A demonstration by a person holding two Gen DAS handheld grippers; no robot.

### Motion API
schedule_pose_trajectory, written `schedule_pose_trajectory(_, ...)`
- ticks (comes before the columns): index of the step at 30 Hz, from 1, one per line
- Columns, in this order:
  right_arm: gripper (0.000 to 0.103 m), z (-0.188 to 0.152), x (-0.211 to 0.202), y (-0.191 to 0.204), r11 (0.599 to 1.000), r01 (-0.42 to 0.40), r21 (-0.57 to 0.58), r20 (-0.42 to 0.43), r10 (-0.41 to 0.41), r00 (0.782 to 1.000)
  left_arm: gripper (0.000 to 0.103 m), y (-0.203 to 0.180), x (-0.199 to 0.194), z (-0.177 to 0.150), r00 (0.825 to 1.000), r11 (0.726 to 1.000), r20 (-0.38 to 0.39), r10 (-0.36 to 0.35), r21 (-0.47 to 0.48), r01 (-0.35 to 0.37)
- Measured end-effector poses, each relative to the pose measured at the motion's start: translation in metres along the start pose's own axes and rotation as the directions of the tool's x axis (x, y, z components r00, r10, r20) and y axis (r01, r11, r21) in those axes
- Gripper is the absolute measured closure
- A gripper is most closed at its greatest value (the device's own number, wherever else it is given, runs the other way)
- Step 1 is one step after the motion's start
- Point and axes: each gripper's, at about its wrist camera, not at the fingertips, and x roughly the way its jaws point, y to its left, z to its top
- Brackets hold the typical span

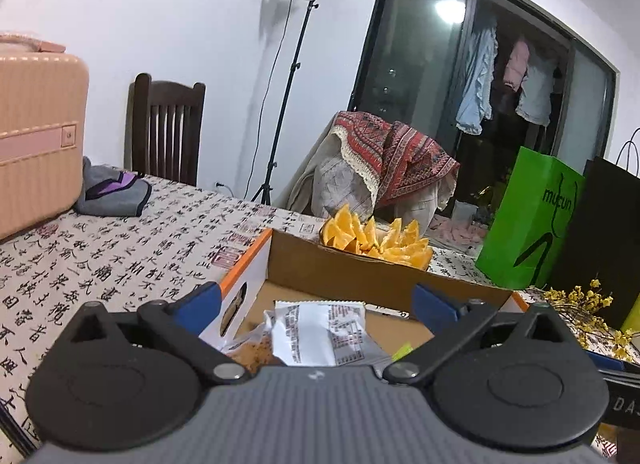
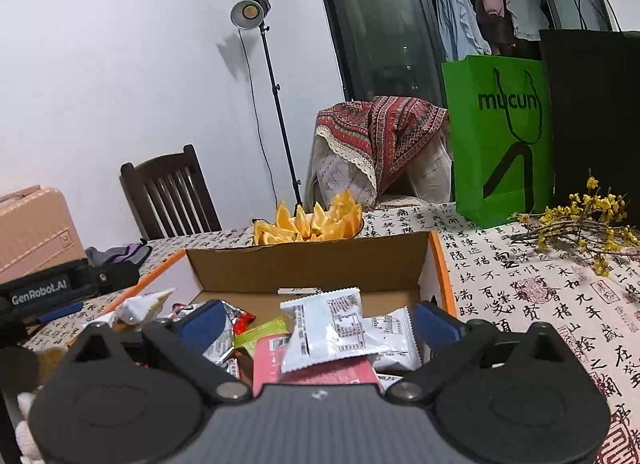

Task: Organize snacks
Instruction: 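Lower both white sachets into the box and open both grippers, then withdraw both open grippers from the box toward the remaining sachets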

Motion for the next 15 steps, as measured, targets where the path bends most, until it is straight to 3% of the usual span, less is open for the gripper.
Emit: schedule_pose_trajectory(15, 0.000, 0.006, -0.009, 0.005, 1.000, 0.006, -0.027, 0.012, -0.006, 1.000, 0.000, -0.007, -0.012, 0.005, 0.999, 0.999, -0.013, -0.031, 0.024, 0.031)
